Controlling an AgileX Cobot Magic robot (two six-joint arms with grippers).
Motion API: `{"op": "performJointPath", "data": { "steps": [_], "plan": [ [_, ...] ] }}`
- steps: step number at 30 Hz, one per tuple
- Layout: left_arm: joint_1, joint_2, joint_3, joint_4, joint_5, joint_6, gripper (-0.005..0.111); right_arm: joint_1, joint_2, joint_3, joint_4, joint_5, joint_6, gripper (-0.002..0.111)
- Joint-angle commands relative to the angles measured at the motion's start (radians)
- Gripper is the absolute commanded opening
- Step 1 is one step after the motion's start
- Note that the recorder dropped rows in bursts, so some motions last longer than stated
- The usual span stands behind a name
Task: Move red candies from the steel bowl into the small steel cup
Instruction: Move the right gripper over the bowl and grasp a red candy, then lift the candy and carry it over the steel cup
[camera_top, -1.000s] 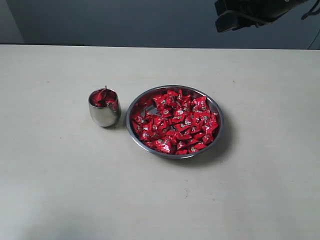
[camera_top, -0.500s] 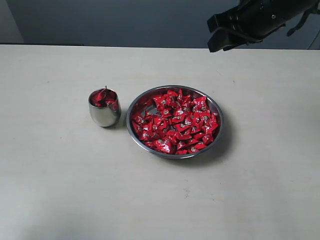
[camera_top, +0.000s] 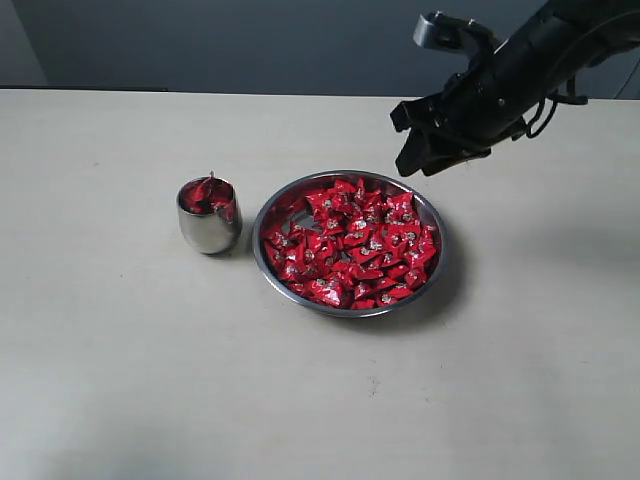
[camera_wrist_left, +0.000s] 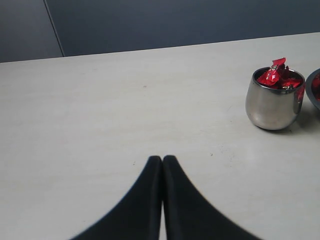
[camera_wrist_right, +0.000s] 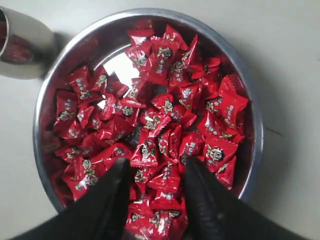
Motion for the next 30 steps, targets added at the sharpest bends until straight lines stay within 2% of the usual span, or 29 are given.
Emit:
{"op": "performJointPath", "data": {
  "steps": [1,6,12,17,25,26,27,28,29,30],
  "plan": [
    [-0.001,-0.005,-0.008,0.002,-0.006,-0.002,0.000,-0.001,0.042,0.007,0.005,0.030,-0.007,0.036],
    [-0.001,-0.005,-0.008,0.002,-0.006,-0.002,0.000,0.017,0.077,0.007,0.003,0.047,-0.025,0.036],
    [-0.001,-0.005,-0.008,0.002,-0.006,-0.002,0.000,0.084,0.119,0.007,0.013,0.019,-0.051,0.036],
    [-0.001,-0.005,-0.008,0.002,-0.006,-0.002,0.000,0.162,0.190,0.007,0.002,-0.100,-0.069,0.036],
    [-0.001,-0.005,-0.008,0.002,-0.006,-0.002,0.000,0.167,0.276,0.005,-0.051,-0.148,-0.039,0.036],
    [-0.001,-0.005,-0.008,0.002,-0.006,-0.002,0.000,0.167,0.279,0.005,-0.051,-0.148,-0.027,0.032],
    [-0.001,-0.005,-0.008,0.002,-0.006,-0.002,0.000,0.167,0.277,0.003,-0.055,-0.143,-0.015,0.023],
    [-0.001,-0.005,-0.008,0.002,-0.006,-0.002,0.000,0.167,0.270,0.003,-0.055,-0.136,-0.015,0.007],
    [-0.001,-0.005,-0.008,0.002,-0.006,-0.002,0.000,0.167,0.263,0.003,-0.055,-0.134,-0.015,-0.001],
    [-0.001,-0.005,-0.008,0.002,-0.006,-0.002,0.000,0.167,0.249,0.003,-0.055,-0.129,-0.011,0.001]
  ]
}}
